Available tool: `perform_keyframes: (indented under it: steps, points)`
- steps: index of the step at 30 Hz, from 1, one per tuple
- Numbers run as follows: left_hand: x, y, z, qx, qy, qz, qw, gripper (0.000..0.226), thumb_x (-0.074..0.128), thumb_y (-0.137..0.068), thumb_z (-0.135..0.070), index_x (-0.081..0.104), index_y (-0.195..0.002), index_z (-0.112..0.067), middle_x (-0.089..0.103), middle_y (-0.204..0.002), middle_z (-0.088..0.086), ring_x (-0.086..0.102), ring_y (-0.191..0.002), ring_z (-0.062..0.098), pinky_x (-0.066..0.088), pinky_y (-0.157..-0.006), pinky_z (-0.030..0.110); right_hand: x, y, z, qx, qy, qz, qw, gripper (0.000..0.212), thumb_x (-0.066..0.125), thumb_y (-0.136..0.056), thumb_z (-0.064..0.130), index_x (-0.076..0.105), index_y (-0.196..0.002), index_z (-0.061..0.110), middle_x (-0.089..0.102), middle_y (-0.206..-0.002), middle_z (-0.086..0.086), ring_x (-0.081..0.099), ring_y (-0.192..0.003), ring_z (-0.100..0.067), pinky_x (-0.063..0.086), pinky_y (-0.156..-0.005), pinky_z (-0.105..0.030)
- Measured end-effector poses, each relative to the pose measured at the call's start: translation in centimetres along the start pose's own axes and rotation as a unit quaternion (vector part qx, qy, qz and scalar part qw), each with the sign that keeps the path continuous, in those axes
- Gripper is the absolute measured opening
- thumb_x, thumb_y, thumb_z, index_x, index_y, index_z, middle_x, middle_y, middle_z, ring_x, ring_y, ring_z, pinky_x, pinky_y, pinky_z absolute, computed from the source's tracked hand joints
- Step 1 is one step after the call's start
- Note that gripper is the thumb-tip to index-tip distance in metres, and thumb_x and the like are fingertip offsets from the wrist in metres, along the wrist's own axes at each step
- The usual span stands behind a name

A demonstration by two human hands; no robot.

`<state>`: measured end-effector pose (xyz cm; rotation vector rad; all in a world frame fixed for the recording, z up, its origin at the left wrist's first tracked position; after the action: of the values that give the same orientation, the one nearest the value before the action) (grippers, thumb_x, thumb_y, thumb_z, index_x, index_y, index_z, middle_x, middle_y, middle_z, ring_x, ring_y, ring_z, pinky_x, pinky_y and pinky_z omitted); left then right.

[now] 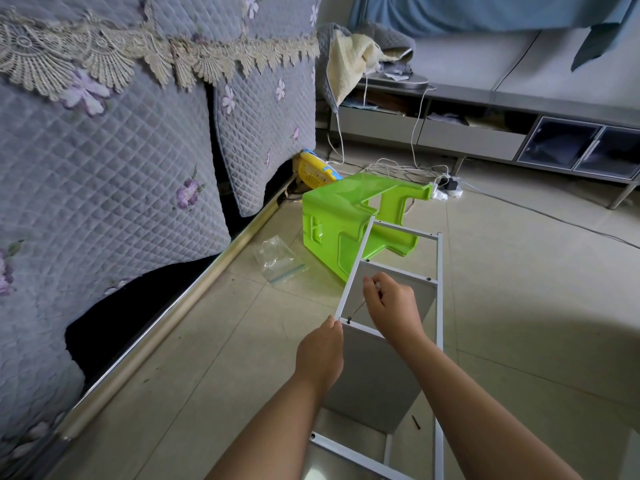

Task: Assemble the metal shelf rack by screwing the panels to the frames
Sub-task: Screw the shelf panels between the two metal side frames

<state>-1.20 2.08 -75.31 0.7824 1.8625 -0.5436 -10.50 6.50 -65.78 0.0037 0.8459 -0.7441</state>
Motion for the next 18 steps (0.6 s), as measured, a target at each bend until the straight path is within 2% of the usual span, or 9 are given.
perform_keyframes:
  steps: [2,5,9,11,13,14,16,17,18]
  points:
    - [0.0,0.0,0.0,0.0,0.0,0.002,1.0,0.045,0.034,-0.095,-0.002,0.038,-0.139,-0.011,0.041,-0.143,0.003,0.049,-0.124,0.019,0.039,-0.097,0.024,0.2,-0.1,-0.3,0.014,-0.004,0.01,1.0,0.04,0.046,-0.095,0.02,0.037,-0.056,0.018,0.035,-0.047,0.005,0.033,-0.045,-0.011,0.026,-0.049,-0.029]
    - [0.2,0.0,0.0,0.0,-0.002,0.005,1.0,0.044,0.034,-0.095,-0.003,0.039,-0.138,-0.011,0.042,-0.141,0.003,0.049,-0.123,0.019,0.04,-0.097,0.024,0.1,-0.2,-0.7,0.026,0.015,0.009,1.0,0.039,0.047,-0.095,0.028,0.052,-0.07,-0.001,0.038,-0.049,0.002,0.043,-0.055,-0.022,0.029,-0.055,-0.03]
    - [0.2,-0.1,0.0,0.0,0.0,0.01,1.0,0.045,0.035,-0.095,-0.002,0.038,-0.139,-0.012,0.041,-0.142,0.003,0.05,-0.123,0.019,0.041,-0.096,0.024,-0.2,-0.3,-0.7,0.033,0.066,0.01,0.997,0.039,0.05,-0.093,0.036,0.05,-0.063,0.012,0.048,-0.051,-0.001,0.048,-0.061,-0.024,0.028,-0.054,-0.027]
    - [0.2,0.0,0.0,-0.002,-0.001,0.017,1.0,0.047,0.036,-0.094,-0.001,0.037,-0.14,-0.012,0.039,-0.144,0.002,0.05,-0.123,0.02,0.041,-0.096,0.024,-0.8,-0.4,0.6,-0.026,0.131,-0.042,0.99,0.043,0.053,-0.09,0.037,0.05,-0.055,0.012,0.054,-0.049,-0.009,0.045,-0.049,-0.026,0.022,-0.043,-0.023]
    - [0.2,0.0,0.1,-0.007,-0.001,0.021,1.0,0.049,0.036,-0.095,0.0,0.034,-0.142,-0.012,0.034,-0.148,0.002,0.048,-0.125,0.019,0.039,-0.098,0.023,-1.1,-0.3,1.8,-0.059,0.173,-0.065,0.981,0.042,0.055,-0.081,0.034,0.043,-0.046,0.012,0.051,-0.041,-0.009,0.038,-0.036,-0.025,0.011,-0.04,-0.015]
    - [0.2,0.0,0.1,-0.01,0.0,0.021,1.0,0.05,0.036,-0.095,0.0,0.033,-0.143,-0.012,0.032,-0.149,0.001,0.047,-0.126,0.019,0.038,-0.099,0.023,-0.9,-0.5,1.8,-0.053,0.178,-0.048,0.982,0.038,0.054,-0.082,0.03,0.05,-0.051,0.008,0.055,-0.047,-0.01,0.046,-0.041,-0.028,0.015,-0.04,-0.018]
    - [0.2,0.0,0.1,-0.012,0.001,0.02,1.0,0.05,0.036,-0.094,0.001,0.032,-0.143,-0.012,0.031,-0.15,0.002,0.046,-0.127,0.02,0.038,-0.1,0.024,-0.6,-0.6,1.0,-0.03,0.192,-0.019,0.981,0.026,0.053,-0.09,0.024,0.063,-0.077,0.004,0.064,-0.07,-0.011,0.059,-0.065,-0.032,0.026,-0.05,-0.025]
    - [0.2,0.0,0.1,-0.012,0.0,0.022,1.0,0.05,0.036,-0.094,0.001,0.033,-0.143,-0.012,0.032,-0.149,0.002,0.046,-0.127,0.02,0.038,-0.1,0.024,-0.5,-0.5,0.9,-0.035,0.199,-0.014,0.979,0.021,0.055,-0.09,0.023,0.064,-0.082,0.005,0.064,-0.073,-0.011,0.06,-0.067,-0.033,0.027,-0.052,-0.025]
    - [0.3,0.0,0.0,-0.011,-0.001,0.026,1.0,0.05,0.037,-0.094,0.001,0.033,-0.143,-0.012,0.032,-0.149,0.002,0.045,-0.128,0.02,0.038,-0.101,0.025,-0.4,-0.3,1.0,-0.046,0.199,-0.003,0.979,0.017,0.062,-0.086,0.02,0.064,-0.078,0.006,0.064,-0.068,-0.011,0.06,-0.061,-0.033,0.026,-0.049,-0.023]
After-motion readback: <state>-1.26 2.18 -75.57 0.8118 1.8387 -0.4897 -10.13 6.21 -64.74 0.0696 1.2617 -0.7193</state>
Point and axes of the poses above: each hand's wrist, its own y-axis away from the middle knuckle, its own x-axis out of the palm, z = x × y, the point moved 9 cm from there along -y, towards the middle knuckle
